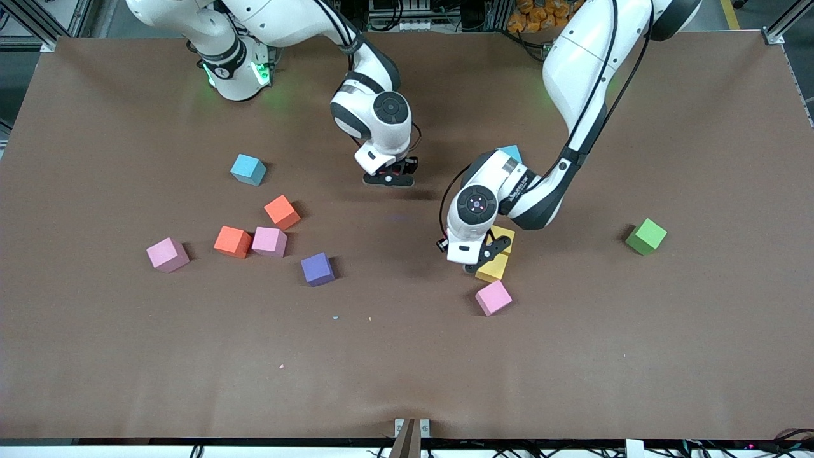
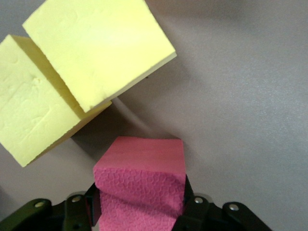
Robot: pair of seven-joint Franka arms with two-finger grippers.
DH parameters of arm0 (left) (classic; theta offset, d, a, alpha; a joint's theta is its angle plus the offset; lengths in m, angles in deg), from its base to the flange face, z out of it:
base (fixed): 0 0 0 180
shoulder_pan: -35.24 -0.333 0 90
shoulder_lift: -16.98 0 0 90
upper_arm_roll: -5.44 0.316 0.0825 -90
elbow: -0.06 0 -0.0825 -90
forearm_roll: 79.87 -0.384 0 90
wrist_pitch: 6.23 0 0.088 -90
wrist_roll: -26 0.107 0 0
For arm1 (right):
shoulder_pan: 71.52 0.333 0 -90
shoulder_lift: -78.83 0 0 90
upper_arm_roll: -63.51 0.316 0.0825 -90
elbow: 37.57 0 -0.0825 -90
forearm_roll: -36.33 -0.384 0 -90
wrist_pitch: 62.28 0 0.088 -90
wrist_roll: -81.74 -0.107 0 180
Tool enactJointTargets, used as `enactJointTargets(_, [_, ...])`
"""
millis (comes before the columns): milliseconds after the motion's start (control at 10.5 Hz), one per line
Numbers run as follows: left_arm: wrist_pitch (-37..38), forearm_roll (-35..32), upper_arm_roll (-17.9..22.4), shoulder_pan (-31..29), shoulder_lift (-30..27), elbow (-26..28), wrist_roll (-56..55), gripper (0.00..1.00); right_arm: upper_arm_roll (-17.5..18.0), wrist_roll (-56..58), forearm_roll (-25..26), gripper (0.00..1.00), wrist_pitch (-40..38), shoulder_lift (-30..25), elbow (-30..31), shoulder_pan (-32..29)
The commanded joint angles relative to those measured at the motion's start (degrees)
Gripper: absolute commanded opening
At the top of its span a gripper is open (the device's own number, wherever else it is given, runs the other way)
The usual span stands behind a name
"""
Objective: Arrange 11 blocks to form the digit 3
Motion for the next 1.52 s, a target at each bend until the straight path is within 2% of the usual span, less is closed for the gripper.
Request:
enactJointTargets(0, [0.0, 0.2, 0.0, -0.1, 1.0, -0.5, 0.1, 0.13, 0.9, -1.1, 0.3, 0.05, 0.4, -0.5, 3.0, 0.3])
enactJointTargets(95, [0.0, 0.2, 0.0, 0.0, 1.2, -0.8, 0.1, 0.13, 0.9, -1.0, 0.3, 0.55, 0.3, -0.6, 2.9, 0.3])
enactJointTargets(190, [0.0, 0.2, 0.0, -0.1, 1.4, -1.1, 0.1, 0.13, 0.9, -0.4, 0.3, 1.00, 0.1, -1.1, 2.7, 0.1])
enactJointTargets(475, [0.0, 0.0, 0.0, -0.1, 1.4, -1.1, 0.1, 0.13, 0.9, -0.2, -3.1, 1.00, -2.5, -4.8, 0.8, -1.4])
enactJointTargets(949, [0.0, -0.4, 0.0, -0.8, 1.3, -1.1, 0.1, 0.07, 0.0, 7.4, -8.3, 1.00, -13.5, -11.4, -4.9, -7.8])
enactJointTargets(1044, [0.0, -0.4, 0.0, -0.9, 1.3, -1.1, 0.1, 0.07, -2.0, 8.3, -7.9, 1.00, -15.7, -11.4, -7.3, -9.2])
enactJointTargets(1329, [0.0, -0.4, 0.0, -0.9, 1.3, -1.1, 0.2, 0.07, -9.5, 24.0, -7.7, 1.00, -15.2, -11.2, -8.3, -13.1])
enactJointTargets(1424, [0.0, -0.1, 0.0, -0.9, 1.4, -1.1, 0.1, 0.07, -10.8, 30.7, -8.3, 1.00, -13.5, -10.7, -8.8, -15.4])
